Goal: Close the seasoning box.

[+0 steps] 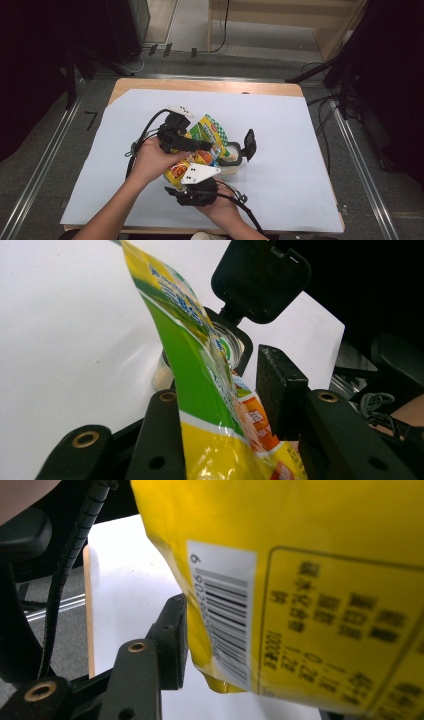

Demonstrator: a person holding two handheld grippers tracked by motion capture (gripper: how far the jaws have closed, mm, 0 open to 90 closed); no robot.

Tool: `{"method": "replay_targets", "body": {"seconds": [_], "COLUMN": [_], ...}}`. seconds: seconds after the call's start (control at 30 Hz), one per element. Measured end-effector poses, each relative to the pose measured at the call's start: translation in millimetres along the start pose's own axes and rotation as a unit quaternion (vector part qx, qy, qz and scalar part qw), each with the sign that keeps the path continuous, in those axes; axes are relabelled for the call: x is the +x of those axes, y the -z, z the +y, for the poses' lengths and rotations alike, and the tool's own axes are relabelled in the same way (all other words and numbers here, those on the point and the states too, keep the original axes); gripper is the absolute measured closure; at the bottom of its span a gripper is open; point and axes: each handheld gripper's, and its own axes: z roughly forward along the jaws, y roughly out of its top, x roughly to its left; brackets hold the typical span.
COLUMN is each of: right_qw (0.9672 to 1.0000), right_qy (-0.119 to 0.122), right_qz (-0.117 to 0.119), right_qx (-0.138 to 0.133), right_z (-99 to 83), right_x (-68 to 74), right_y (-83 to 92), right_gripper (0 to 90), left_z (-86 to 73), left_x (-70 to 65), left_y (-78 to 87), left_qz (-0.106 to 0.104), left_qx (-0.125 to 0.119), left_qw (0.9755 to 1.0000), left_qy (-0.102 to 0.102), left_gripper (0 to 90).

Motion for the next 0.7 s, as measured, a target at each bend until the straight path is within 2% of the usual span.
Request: {"method": "replay_targets", "body": {"seconds": [0.27, 0.47, 0.57, 0.7], "right_qw": [0.9997, 0.9998, 0.9996, 0.9990], "right_qy": [0.008, -0.013, -0.022, -0.036], "right_qz": [-0.021, -0.011, -0.005, -0.014], "right_qx": [-0.002, -0.011, -0.017, -0.023], "right_z": [1.8, 3.7, 4.8, 6.6], "right_x": [-3.2, -5.5, -3.9, -5.0], "right_y": [3.1, 6.8, 7.8, 8.7], "right_gripper": [58.1, 60.3, 60.7, 61.2], "left_z": [12.0, 15.4, 15.1, 13.8], "left_x": [1.0, 3.4, 4.4, 3.8], "left_y": [-5.1, -6.7, -5.3, -4.9], "left_qz": [0.000, -0.004, -0.007, -0.010], "left_qx": [0.019, 0.029, 0.035, 0.034], "left_qw": [0.9998, 0.9993, 0.9990, 0.9987], "left_qy": [0.009, 0.024, 0.028, 0.037], "left_gripper": [68.4, 69.5, 66.5, 62.7]}}
